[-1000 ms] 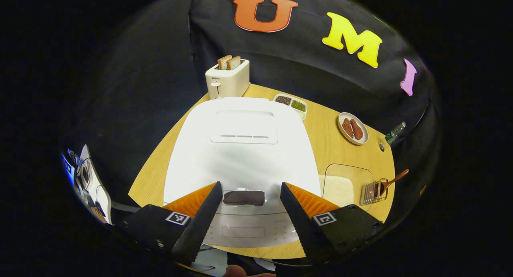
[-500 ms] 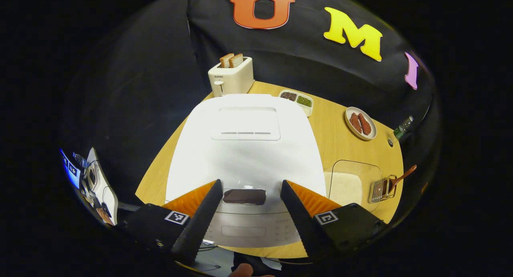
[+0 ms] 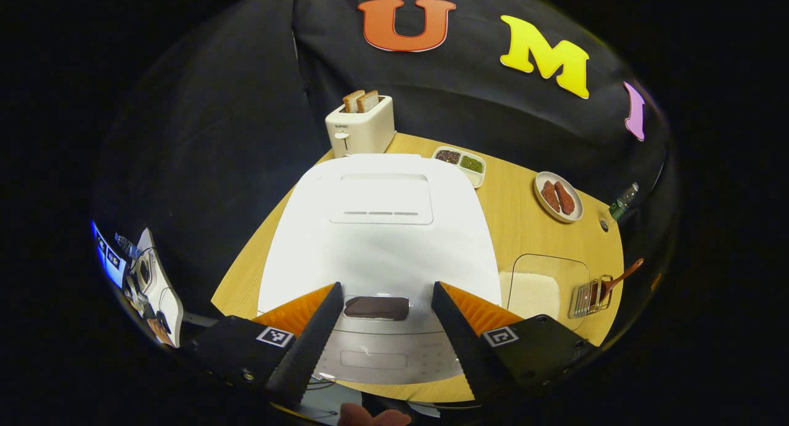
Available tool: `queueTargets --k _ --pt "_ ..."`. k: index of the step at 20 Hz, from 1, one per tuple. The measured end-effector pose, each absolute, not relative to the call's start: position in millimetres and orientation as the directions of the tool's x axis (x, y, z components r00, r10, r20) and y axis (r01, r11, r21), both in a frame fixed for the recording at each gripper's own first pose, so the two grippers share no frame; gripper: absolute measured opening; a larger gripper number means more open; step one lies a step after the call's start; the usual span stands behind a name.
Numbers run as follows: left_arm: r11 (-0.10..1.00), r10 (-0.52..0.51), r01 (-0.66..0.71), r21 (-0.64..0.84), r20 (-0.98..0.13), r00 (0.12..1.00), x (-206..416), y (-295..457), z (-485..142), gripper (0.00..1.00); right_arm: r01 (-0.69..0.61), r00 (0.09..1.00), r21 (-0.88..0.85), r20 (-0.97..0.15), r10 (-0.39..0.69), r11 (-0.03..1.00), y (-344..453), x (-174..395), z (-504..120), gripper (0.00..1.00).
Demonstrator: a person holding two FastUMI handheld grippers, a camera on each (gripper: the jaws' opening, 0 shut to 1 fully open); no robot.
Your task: Close the left gripper, press the button to open the rice cooker; take a wooden spoon from the chopstick holder with the right hand, scoop a spoonful of rice and pour it into the rice cooker, then put the wooden spoon back into the chopstick holder.
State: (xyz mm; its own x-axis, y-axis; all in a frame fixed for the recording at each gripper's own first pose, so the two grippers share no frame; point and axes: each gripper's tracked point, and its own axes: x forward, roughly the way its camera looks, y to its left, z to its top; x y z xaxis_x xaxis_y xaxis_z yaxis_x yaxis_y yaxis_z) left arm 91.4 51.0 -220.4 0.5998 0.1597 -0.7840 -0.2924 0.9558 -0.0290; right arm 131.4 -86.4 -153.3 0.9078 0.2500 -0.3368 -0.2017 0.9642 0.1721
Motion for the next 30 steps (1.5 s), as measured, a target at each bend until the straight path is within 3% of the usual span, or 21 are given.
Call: queueTargets --k 6,10,13,20,24,27,30 --pt "0.942 0.214 -0.334 -0.021 -0.730 0.649 90.3 49.5 -198.8 0.94 -0.243 0.880 0.197 -0.367 0.302 0.950 -93.2 141.2 -169.3 0.99" --pt "0.945 0.198 -0.320 -0.063 -0.669 0.716 88.3 46.5 -167.2 0.94 -0.204 0.904 0.195 -0.339 0.261 0.959 -100.4 133.1 -159.3 1.00" --pt "0.956 0.195 -0.285 -0.074 -0.564 0.803 81.8 48.5 -125.1 0.94 -0.176 0.929 0.165 -0.298 0.219 0.970 -99.8 115.5 -141.9 1.00" --pt "0.984 0.067 -0.111 -0.137 -0.292 0.954 10.1 29.7 -23.1 0.94 -0.091 0.991 0.071 -0.090 0.098 0.993 -67.0 21.8 -39.8 1.00" --pt "0.988 -0.037 0.012 -0.152 -0.165 0.986 -50.6 4.4 18.7 0.95 -0.085 0.996 0.007 0.016 0.085 0.996 -32.5 -44.4 -0.4 1.00" --pt "0.992 -0.064 0.056 -0.109 -0.070 0.995 -95.1 -1.8 37.7 0.95 -0.088 0.993 -0.003 0.074 0.088 0.996 -10.8 -92.9 12.4 1.00" --pt "0.993 -0.064 0.059 -0.103 -0.054 0.996 -134.2 -2.7 28.4 0.95 -0.084 0.992 -0.025 0.092 0.086 0.996 -0.8 -132.4 4.4 0.99"
